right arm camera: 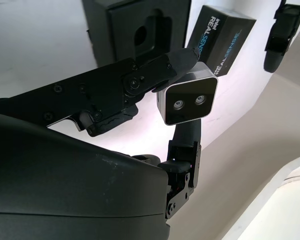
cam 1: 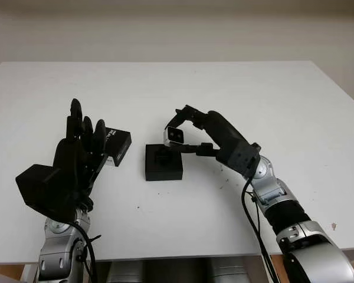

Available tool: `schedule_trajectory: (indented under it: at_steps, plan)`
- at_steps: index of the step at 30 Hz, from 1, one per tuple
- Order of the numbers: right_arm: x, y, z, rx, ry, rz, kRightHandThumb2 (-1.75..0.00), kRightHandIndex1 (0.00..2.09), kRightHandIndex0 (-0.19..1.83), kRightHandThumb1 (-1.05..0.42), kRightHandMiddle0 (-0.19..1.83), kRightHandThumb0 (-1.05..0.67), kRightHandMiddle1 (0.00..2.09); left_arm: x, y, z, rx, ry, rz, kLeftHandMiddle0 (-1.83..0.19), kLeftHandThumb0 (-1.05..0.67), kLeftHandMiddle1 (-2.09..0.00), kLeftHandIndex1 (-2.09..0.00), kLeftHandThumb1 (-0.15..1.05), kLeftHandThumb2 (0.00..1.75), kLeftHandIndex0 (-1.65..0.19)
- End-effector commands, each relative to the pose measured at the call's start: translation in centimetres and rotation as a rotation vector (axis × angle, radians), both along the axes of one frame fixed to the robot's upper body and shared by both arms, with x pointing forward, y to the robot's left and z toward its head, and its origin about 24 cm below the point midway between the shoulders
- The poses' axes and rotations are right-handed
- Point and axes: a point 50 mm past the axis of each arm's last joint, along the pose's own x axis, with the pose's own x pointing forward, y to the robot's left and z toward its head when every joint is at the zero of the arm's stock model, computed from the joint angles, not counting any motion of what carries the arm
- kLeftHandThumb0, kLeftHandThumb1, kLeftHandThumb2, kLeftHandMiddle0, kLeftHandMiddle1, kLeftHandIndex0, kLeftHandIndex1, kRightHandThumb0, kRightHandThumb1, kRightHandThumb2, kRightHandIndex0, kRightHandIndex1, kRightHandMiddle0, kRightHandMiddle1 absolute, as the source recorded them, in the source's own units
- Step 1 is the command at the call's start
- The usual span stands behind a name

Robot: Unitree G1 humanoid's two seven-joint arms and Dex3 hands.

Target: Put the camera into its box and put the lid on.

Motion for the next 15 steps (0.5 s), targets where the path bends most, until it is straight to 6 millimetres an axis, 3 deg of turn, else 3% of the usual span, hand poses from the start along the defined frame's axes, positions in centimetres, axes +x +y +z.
schedule_trajectory:
  at_steps: [1,15]
  plan:
    - [0.3,0.7,0.6,0.013,-0.011,0.004,-0.05,0.05,0.29,-1.01,0.37,-0.46,1.47,-0.1,0.0,0.4,0.003,-0.015,0.002,0.12,-0.58,-0.05,-0.05,1.05,0.5,0.14]
    - [-0.5,2.1,-0.6,-0.042,-0.001,0.051,-0.05,0.05,0.28,-1.01,0.36,-0.46,1.5,-0.1,-0.1,0.4,0.0,-0.018,0.0,0.14,-0.57,-0.05,-0.05,1.05,0.51,0.15]
